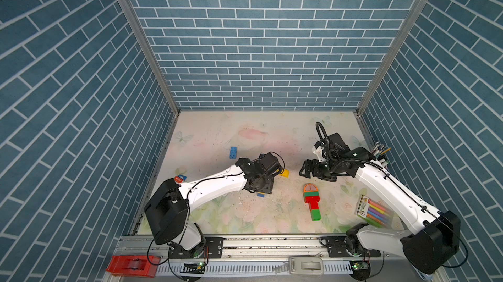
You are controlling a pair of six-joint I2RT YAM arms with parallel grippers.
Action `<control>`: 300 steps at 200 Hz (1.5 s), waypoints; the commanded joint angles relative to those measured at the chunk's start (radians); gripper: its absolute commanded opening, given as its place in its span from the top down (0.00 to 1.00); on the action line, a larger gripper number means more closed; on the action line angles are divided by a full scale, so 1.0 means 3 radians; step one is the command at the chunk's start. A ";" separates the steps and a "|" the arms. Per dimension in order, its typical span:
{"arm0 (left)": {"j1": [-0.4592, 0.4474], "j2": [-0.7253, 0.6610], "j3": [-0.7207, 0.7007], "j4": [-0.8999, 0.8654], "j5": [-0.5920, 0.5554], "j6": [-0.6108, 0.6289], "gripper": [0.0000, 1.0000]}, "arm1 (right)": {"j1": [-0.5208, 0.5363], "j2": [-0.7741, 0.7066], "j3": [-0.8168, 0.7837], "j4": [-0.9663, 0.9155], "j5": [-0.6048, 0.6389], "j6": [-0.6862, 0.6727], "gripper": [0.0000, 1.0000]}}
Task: Assemble an ice cream with lego
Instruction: Assemble the lego brick with the lego brick.
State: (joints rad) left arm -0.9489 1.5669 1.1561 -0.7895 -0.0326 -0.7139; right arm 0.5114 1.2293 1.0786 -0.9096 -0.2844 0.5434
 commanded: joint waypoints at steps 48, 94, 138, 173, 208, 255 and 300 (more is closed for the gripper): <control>-0.0007 0.0611 0.0065 -0.0880 0.0442 -0.0273 1.00 | -0.0023 -0.0134 0.0020 -0.0159 0.0066 -0.0032 0.09; 0.0091 0.0324 -0.0181 -0.0753 0.0275 -0.0523 1.00 | -0.0032 -0.0152 0.0020 -0.0159 0.0074 -0.0046 0.09; 0.0126 0.0266 -0.0084 -0.0682 0.0166 -0.0504 1.00 | -0.0048 -0.0127 0.0053 -0.0161 0.0053 -0.0080 0.09; 0.0131 0.0179 -0.0044 -0.0665 0.0117 -0.0505 0.83 | -0.0063 -0.0127 0.0098 -0.0205 0.0060 -0.0108 0.09; 0.0135 0.0155 0.0046 -0.0642 0.0118 -0.0470 0.70 | -0.0073 -0.0130 0.0093 -0.0194 0.0053 -0.0109 0.09; 0.0131 0.0133 0.0098 -0.0641 0.0104 -0.0463 0.60 | -0.0079 -0.0144 0.0095 -0.0199 0.0058 -0.0106 0.09; 0.0131 0.0105 0.0130 -0.0621 0.0070 -0.0456 0.49 | -0.0083 -0.0155 0.0097 -0.0200 0.0053 -0.0104 0.09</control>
State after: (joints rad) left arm -0.9115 1.5829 1.1999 -0.8928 0.0154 -0.8608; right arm 0.4923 1.2018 1.0817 -0.9432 -0.2802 0.5407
